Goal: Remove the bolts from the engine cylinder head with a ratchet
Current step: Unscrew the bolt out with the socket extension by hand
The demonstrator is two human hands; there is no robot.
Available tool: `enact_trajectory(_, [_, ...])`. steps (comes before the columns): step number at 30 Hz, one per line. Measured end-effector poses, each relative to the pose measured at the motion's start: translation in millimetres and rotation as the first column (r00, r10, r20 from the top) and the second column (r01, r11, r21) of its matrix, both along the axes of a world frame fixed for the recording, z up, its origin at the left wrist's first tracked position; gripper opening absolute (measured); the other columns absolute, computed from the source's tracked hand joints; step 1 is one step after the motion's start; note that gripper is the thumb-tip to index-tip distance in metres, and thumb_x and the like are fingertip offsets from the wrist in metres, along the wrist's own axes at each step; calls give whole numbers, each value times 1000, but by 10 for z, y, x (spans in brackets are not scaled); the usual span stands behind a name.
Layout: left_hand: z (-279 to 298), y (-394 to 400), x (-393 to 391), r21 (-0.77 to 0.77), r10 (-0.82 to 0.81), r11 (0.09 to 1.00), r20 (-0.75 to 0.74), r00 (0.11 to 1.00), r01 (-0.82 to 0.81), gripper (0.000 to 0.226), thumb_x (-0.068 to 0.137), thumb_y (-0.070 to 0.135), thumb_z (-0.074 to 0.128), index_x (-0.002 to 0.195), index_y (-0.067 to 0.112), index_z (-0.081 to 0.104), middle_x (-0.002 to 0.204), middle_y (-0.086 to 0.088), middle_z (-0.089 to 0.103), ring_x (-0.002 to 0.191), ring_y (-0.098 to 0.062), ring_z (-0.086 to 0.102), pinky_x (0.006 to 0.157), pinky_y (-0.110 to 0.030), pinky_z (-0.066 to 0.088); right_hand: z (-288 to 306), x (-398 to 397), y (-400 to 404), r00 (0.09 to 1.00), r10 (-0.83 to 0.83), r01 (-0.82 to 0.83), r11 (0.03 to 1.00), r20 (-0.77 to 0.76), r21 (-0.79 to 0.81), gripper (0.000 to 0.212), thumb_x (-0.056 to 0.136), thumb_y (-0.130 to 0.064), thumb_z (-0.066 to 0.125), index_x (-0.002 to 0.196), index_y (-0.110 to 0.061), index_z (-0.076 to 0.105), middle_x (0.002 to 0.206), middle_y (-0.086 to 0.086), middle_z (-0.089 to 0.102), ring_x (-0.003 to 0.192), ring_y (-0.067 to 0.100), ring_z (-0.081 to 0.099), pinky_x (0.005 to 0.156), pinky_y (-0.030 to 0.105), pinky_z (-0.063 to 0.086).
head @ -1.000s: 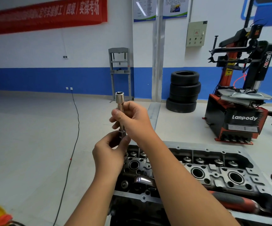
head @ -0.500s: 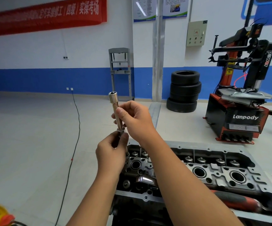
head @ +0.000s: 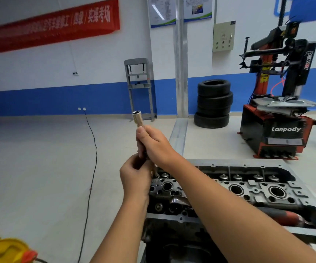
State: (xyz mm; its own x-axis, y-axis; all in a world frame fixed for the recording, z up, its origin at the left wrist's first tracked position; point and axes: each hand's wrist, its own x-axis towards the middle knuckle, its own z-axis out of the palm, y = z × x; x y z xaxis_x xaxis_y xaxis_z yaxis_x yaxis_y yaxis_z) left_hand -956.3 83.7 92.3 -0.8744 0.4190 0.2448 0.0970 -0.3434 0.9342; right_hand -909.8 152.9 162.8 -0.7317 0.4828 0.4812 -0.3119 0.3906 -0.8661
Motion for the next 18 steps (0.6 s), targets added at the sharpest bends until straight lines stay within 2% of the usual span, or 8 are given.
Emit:
enact_trajectory(3, [32, -58, -16, 241, 59, 964, 218, 974, -112, 23, 82, 10, 54, 102, 18, 61, 95, -9, 73, 85, -22, 72, 71, -33, 58, -31, -16, -54, 998, -48, 40, 986, -46, -160, 45, 109, -49, 39, 75, -19, 42, 58, -4, 38, 50, 13, 36, 50, 33, 34])
enact_trajectory(5, [46, -94, -17, 287, 101, 936, 330, 939, -201, 19, 85, 19, 51, 104, 22, 54, 99, -12, 71, 85, -22, 72, 68, -32, 57, -50, -22, -100, 989, -134, 114, 966, -68, -234, 53, 96, -67, 40, 69, -21, 38, 56, -4, 34, 47, 13, 30, 48, 31, 28])
enact_trajectory(7, [67, -110, -10, 270, 129, 930, 398, 908, -250, 7, 100, 27, 49, 105, 23, 53, 101, -14, 70, 84, -22, 70, 67, -32, 56, -56, -55, -161, 970, -227, 202, 951, -85, -232, 57, 87, -74, 39, 65, -21, 37, 56, -2, 33, 48, 14, 28, 49, 32, 24])
enact_trajectory(10, [49, -115, -15, 225, 141, 939, 437, 888, -260, 20, 107, 36, 43, 110, 19, 52, 101, -14, 70, 81, -21, 70, 65, -32, 55, -31, -66, -234, 956, -281, 256, 940, -87, -224, 59, 86, -73, 37, 64, -19, 38, 59, 2, 34, 52, 17, 28, 52, 34, 24])
enact_trajectory(14, [32, -132, -30, 200, 105, 957, 432, 896, -209, 26, 108, 36, 39, 99, 17, 55, 97, -13, 69, 80, -21, 69, 65, -32, 55, 84, -17, -241, 959, -227, 178, 949, -171, -262, 57, 87, -70, 41, 62, -19, 38, 55, 1, 32, 46, 15, 26, 46, 30, 23])
enact_trajectory(18, [22, -120, -24, 151, 77, 977, 410, 909, -151, 33, 111, 32, 36, 94, 13, 58, 91, -11, 70, 78, -20, 67, 67, -33, 55, 228, -35, -237, 958, -204, 153, 958, -202, -242, 56, 103, -56, 37, 62, -18, 37, 54, 2, 32, 44, 15, 26, 45, 30, 24])
